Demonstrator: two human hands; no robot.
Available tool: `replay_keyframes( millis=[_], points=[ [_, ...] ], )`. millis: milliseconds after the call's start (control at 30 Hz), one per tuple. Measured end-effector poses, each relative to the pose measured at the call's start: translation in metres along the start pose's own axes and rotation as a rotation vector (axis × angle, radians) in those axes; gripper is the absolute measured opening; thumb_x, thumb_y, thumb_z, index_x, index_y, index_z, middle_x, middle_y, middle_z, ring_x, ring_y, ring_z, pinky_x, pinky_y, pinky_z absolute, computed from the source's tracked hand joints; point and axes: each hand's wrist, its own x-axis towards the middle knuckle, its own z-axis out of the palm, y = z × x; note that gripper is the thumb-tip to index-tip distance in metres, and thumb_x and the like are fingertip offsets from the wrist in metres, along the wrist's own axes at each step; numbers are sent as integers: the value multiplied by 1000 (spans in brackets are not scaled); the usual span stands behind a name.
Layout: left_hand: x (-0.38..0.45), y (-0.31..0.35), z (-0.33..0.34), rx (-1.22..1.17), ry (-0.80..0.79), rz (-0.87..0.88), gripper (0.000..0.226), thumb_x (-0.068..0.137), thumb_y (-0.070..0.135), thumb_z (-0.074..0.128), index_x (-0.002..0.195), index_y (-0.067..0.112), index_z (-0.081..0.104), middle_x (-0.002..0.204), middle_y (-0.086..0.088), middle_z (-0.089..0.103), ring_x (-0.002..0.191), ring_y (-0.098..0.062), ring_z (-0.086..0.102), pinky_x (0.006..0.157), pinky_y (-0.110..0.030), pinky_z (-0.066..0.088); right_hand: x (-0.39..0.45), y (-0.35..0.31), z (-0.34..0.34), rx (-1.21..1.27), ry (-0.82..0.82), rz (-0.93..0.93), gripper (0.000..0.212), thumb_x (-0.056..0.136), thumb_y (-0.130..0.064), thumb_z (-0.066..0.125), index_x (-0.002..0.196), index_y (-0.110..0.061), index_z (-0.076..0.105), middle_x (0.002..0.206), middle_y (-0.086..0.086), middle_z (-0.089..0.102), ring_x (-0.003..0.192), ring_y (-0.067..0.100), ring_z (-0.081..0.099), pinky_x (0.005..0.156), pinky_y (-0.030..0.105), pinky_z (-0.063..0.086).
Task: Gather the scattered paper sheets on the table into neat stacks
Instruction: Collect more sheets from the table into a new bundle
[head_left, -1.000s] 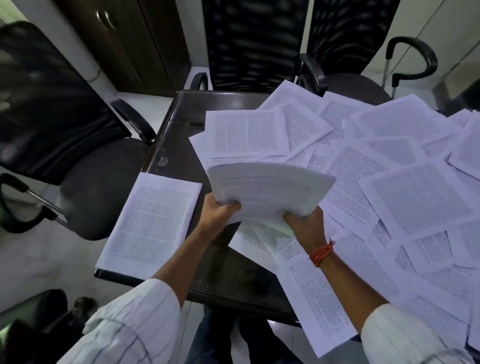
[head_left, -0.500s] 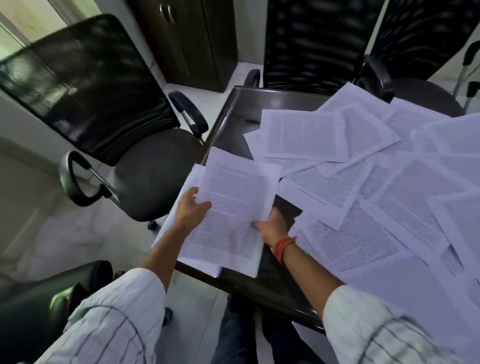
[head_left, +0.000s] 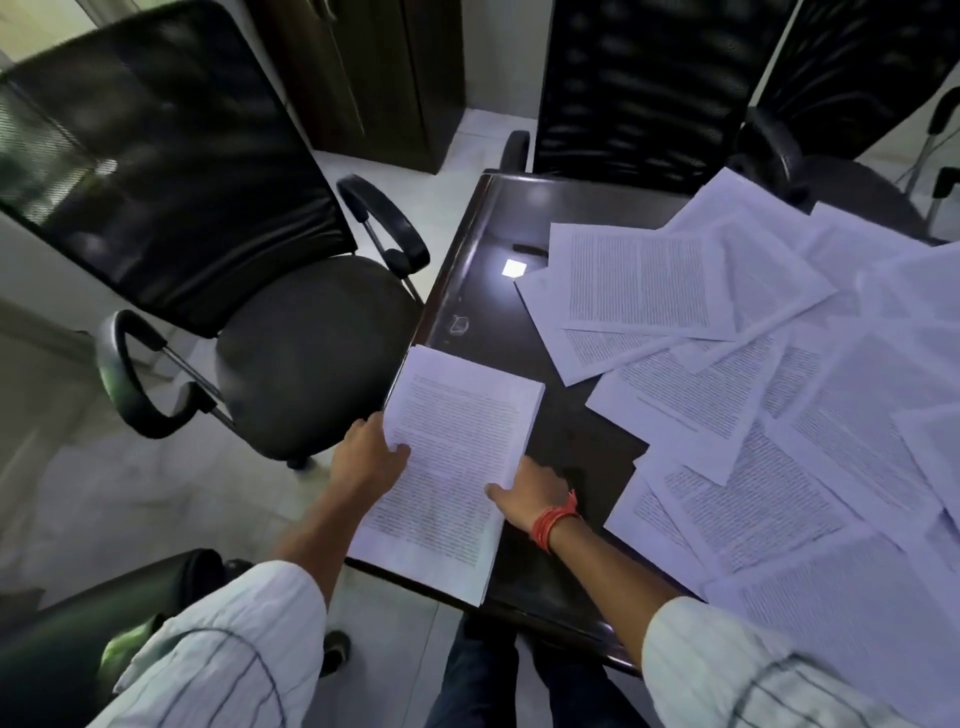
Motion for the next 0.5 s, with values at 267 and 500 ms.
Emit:
replay_keyframes(
  millis=[267,500],
  points=[
    [42,45,-18,233,135,58,59,87,56,60,125,11,57,128,-13,51,117,-37,50,96,-48,44,45,-12,-85,-226,508,-76,62,89,-54,57,129,-8,48,127,16,58,117,35,55,92,44,49],
    [89,145,-2,-469,-97,218,58,93,33,68,144,17,46,120,-3,62,106,-17,58,85,-27,44,129,1,-152,-492,455,-59,110,80,-74,54,155,-15,2,163,15,-5,151,34,-3,117,60,8]
  ],
)
